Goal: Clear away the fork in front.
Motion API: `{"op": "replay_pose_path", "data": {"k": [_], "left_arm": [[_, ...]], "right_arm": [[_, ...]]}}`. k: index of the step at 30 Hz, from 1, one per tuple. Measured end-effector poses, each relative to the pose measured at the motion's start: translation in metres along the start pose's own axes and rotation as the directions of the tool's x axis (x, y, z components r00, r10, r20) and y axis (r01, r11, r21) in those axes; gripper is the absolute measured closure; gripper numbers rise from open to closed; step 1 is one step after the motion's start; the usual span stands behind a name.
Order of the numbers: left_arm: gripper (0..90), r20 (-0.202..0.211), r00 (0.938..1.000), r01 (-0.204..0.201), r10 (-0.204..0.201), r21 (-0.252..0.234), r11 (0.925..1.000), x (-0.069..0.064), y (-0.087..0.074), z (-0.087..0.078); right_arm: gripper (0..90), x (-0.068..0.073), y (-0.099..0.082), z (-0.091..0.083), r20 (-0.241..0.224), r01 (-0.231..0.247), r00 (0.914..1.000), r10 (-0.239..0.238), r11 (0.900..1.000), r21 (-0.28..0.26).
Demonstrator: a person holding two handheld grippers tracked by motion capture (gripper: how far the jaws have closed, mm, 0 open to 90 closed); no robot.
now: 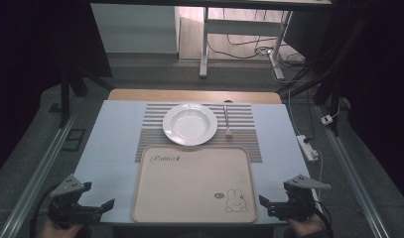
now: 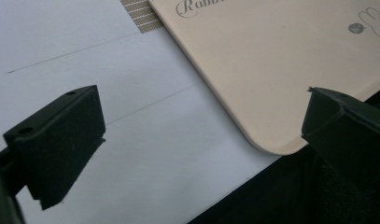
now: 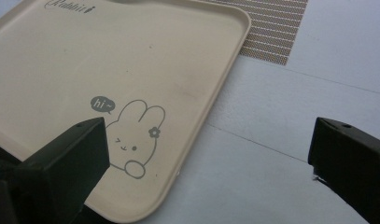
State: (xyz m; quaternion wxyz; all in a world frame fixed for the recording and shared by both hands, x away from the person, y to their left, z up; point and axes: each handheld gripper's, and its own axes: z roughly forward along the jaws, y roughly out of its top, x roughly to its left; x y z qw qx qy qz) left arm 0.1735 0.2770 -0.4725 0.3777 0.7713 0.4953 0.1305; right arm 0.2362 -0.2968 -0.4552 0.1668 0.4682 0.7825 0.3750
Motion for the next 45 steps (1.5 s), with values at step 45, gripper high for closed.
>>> {"op": "replay_pose_path", "data": {"k": [45], "left_arm": [[1.8,0.089,0.9960,-0.004,0.002,0.029,0.9996,0.004,0.002,0.004]], "right_arm": [[0.0,0.008,0.008,0.010,0.027,0.108,0.9936,-0.109,0.9932,0.043]]}}
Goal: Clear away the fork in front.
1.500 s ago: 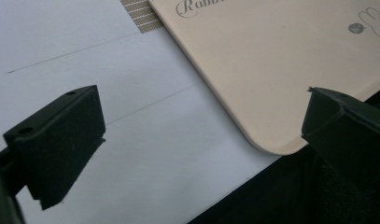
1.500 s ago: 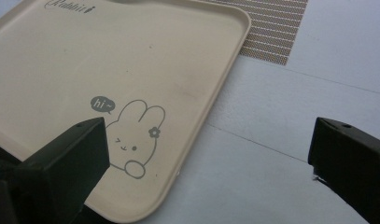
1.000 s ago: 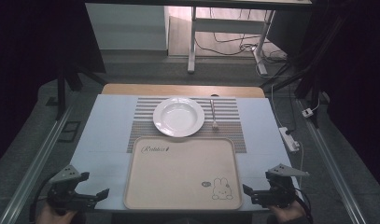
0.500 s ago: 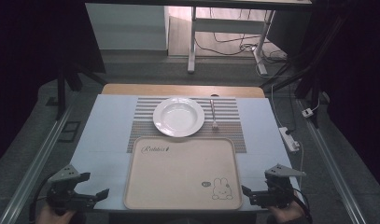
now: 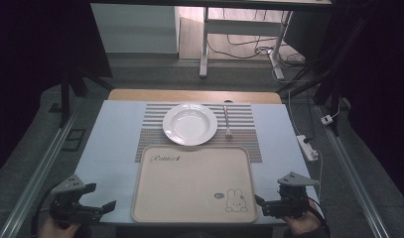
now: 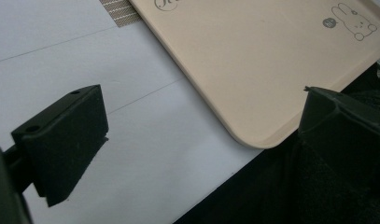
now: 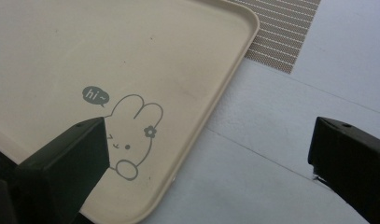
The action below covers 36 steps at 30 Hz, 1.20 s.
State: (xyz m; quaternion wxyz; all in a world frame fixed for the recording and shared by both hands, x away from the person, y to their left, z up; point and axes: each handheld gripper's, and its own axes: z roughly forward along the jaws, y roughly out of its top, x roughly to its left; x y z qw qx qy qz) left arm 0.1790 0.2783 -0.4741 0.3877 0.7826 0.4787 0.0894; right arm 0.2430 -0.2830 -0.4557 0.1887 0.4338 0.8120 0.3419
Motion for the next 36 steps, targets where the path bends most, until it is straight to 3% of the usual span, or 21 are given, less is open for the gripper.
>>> {"op": "replay_pose_path", "data": {"k": [14,20,30,36], "left_arm": [[2.5,0.009,0.9999,0.008,-0.008,0.007,0.9999,0.001,0.000,0.001],[2.5,0.013,0.9998,0.012,-0.012,0.006,0.9999,0.002,0.000,0.001],[2.5,0.012,0.9998,0.017,-0.018,0.010,0.9998,0.002,0.001,0.001],[2.5,0.011,0.9997,0.020,-0.020,0.012,0.9997,0.002,0.001,0.001]], "right_arm": [[0.0,0.000,0.008,0.013,-0.009,0.077,0.9970,-0.077,0.9970,-0.004],[0.0,-0.001,0.012,0.020,-0.019,0.109,0.9939,-0.109,0.9938,0.022],[0.0,-0.006,0.021,0.033,-0.030,0.103,0.9943,-0.102,0.9944,0.023],[0.0,-0.008,0.028,0.045,-0.024,0.130,0.9914,-0.129,0.9911,0.031]]}}
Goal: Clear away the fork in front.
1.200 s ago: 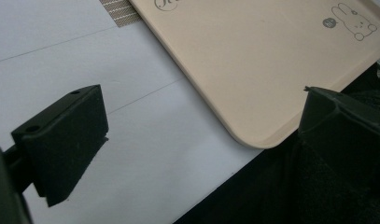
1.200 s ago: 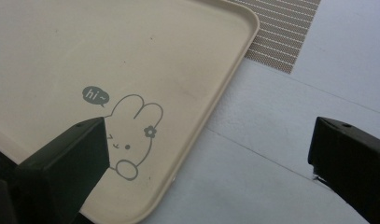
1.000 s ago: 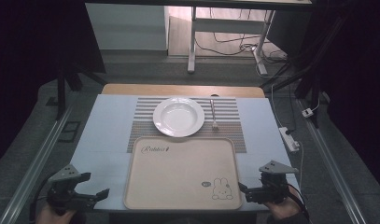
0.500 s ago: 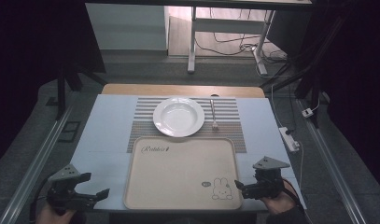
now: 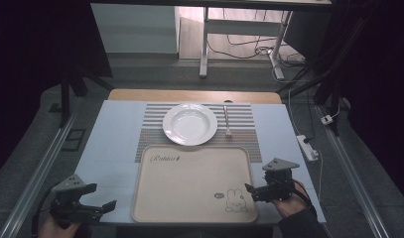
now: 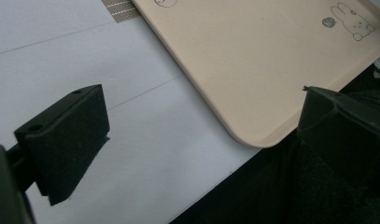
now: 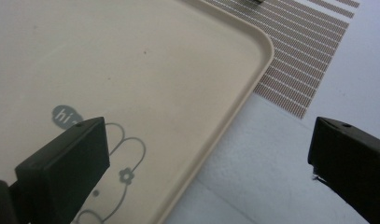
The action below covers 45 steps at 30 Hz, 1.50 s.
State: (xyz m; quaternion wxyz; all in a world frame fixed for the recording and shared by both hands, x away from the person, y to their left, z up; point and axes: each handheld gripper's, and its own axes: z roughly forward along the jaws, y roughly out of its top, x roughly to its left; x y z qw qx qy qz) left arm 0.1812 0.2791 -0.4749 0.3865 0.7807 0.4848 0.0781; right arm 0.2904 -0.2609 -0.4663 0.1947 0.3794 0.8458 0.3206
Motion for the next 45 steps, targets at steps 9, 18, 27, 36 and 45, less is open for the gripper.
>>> {"op": "replay_pose_path", "data": {"k": [9,18,27,36,45], "left_arm": [[1.4,0.002,0.9998,0.020,-0.020,0.000,0.9998,0.002,0.000,0.000],[1.2,0.006,0.9997,0.025,-0.025,-0.001,0.9997,0.003,0.000,0.000],[1.2,0.008,0.9997,0.023,-0.023,-0.004,0.9997,0.003,0.000,0.000],[1.2,0.010,0.9997,0.024,-0.024,-0.004,0.9997,0.003,0.000,0.000],[1.2,0.009,0.9996,0.025,-0.025,-0.002,0.9997,0.003,0.000,0.000]], "right_arm": [[0.0,-0.008,0.019,0.023,0.029,0.040,0.9988,-0.040,0.9992,0.010],[0.0,-0.016,0.038,0.047,0.056,0.062,0.9964,-0.064,0.9978,0.024],[0.0,-0.023,0.060,0.074,0.105,0.079,0.9910,-0.082,0.9962,0.037],[0.0,-0.032,0.080,0.096,0.125,0.109,0.9854,-0.116,0.9923,0.059],[0.0,-0.042,0.097,0.121,0.146,0.121,0.9805,-0.132,0.9888,0.087]]}}
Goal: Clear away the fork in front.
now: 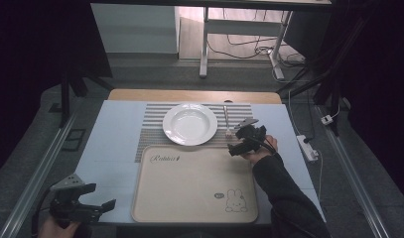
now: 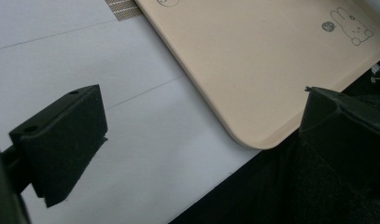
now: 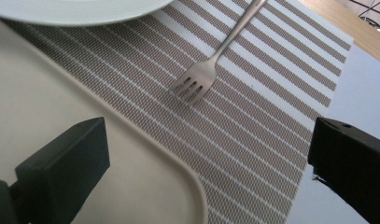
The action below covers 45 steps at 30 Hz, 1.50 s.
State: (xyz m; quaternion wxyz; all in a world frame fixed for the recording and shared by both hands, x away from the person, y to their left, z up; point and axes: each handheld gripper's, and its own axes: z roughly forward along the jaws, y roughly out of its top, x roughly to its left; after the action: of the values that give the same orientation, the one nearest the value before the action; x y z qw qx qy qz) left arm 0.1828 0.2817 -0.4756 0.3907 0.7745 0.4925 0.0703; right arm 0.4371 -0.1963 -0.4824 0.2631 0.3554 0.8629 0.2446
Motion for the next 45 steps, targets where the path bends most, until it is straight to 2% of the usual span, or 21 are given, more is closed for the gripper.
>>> {"op": "replay_pose_path", "data": {"k": [4,7,12,16,20,22,24,26,32,33,34,38,40,42,45], "left_arm": [[1.2,0.000,1.0000,-0.001,0.001,0.001,1.0000,0.000,0.000,0.000],[1.3,0.000,1.0000,-0.002,0.002,0.002,1.0000,0.000,0.000,0.000],[1.3,0.000,1.0000,-0.001,0.001,0.002,1.0000,0.000,0.000,0.000],[1.4,-0.001,1.0000,-0.002,0.002,0.003,1.0000,0.000,0.000,0.000],[1.4,-0.002,1.0000,-0.004,0.004,0.004,1.0000,0.000,0.000,0.000],[1.5,-0.002,1.0000,-0.004,0.004,0.004,1.0000,0.000,0.000,0.000],[1.5,-0.002,1.0000,-0.005,0.005,0.004,1.0000,0.000,0.000,0.000],[1.6,-0.005,1.0000,-0.007,0.007,0.005,1.0000,-0.001,0.000,0.000],[1.6,-0.006,0.9999,-0.011,0.011,0.007,0.9999,-0.001,0.000,0.001],[1.7,-0.006,0.9999,-0.011,0.011,0.007,0.9999,-0.001,0.000,0.001],[1.7,-0.007,0.9999,-0.012,0.012,0.007,0.9999,-0.001,0.000,0.001],[1.8,-0.006,0.9999,-0.012,0.012,0.007,0.9999,-0.001,0.000,0.001],[1.8,-0.004,0.9999,-0.012,0.012,0.007,0.9999,-0.001,0.000,0.000],[1.8,-0.005,0.9999,-0.013,0.013,0.007,0.9999,-0.001,0.000,0.001],[1.8,-0.006,0.9999,-0.014,0.014,0.008,0.9999,-0.001,0.000,0.001]], "right_arm": [[0.0,-0.001,0.007,0.012,0.018,0.003,0.9998,-0.003,0.9999,0.016],[0.0,-0.003,0.012,0.022,0.007,-0.001,1.0000,0.001,0.9996,0.029],[0.0,-0.002,0.018,0.036,0.020,0.026,0.9994,-0.027,0.9982,0.054],[7.7,-0.001,0.020,0.045,0.029,0.057,0.9979,-0.059,0.9964,0.062],[18.5,0.001,0.021,0.050,0.039,0.097,0.9942,-0.100,0.9928,0.070],[26.7,0.002,0.020,0.052,0.022,0.109,0.9935,-0.111,0.9909,0.079],[33.9,0.003,0.021,0.052,0.012,0.110,0.9937,-0.111,0.9907,0.080],[43.3,0.003,0.022,0.051,-0.022,0.113,0.9935,-0.112,0.9902,0.082],[62.2,0.007,0.024,0.051,-0.056,0.115,0.9924,-0.110,0.9887,0.097],[62.9,0.007,0.025,0.051,-0.055,0.108,0.9931,-0.103,0.9892,0.099],[67.3,0.008,0.025,0.051,-0.045,0.097,0.9946,-0.093,0.9895,0.107],[74.3,0.009,0.025,0.049,-0.015,0.114,0.9935,-0.113,0.9860,0.122],[88.9,0.009,0.025,0.046,0.010,0.121,0.9923,-0.123,0.9858,0.117],[89.4,0.007,0.025,0.045,-0.008,0.092,0.9958,-0.091,0.9893,0.113],[90.0,0.006,0.024,0.046,0.002,0.085,0.9963,-0.086,0.9893,0.118]]}}
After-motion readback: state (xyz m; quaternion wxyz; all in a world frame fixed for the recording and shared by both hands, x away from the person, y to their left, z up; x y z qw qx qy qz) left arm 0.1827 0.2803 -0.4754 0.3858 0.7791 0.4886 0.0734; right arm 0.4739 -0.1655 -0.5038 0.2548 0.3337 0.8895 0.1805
